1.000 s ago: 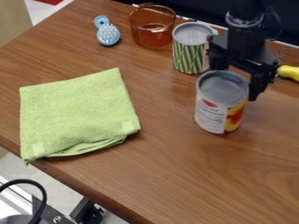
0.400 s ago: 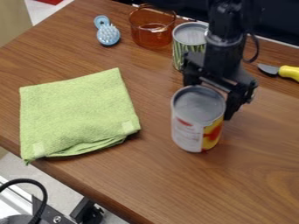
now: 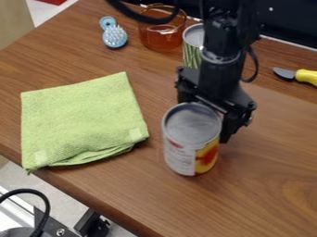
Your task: Moved the can on the bottom right of the table
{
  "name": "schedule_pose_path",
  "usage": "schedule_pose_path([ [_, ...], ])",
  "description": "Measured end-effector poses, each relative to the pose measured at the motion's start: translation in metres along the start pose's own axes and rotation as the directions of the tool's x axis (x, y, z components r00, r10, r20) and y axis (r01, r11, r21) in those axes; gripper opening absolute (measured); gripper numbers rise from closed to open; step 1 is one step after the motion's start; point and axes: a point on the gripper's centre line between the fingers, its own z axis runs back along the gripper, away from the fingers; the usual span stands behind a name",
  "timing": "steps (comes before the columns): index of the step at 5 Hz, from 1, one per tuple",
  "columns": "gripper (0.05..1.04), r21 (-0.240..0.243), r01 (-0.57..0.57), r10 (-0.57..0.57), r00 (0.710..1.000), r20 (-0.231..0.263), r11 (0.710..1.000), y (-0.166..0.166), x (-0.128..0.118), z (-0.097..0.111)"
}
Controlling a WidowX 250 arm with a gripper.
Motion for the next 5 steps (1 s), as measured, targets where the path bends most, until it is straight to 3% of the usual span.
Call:
schedule_pose_path([
  [5, 0.997, 0.015, 0.06, -0.061, 0.998, 0.008, 0.998, 0.001, -0.041, 0.007],
])
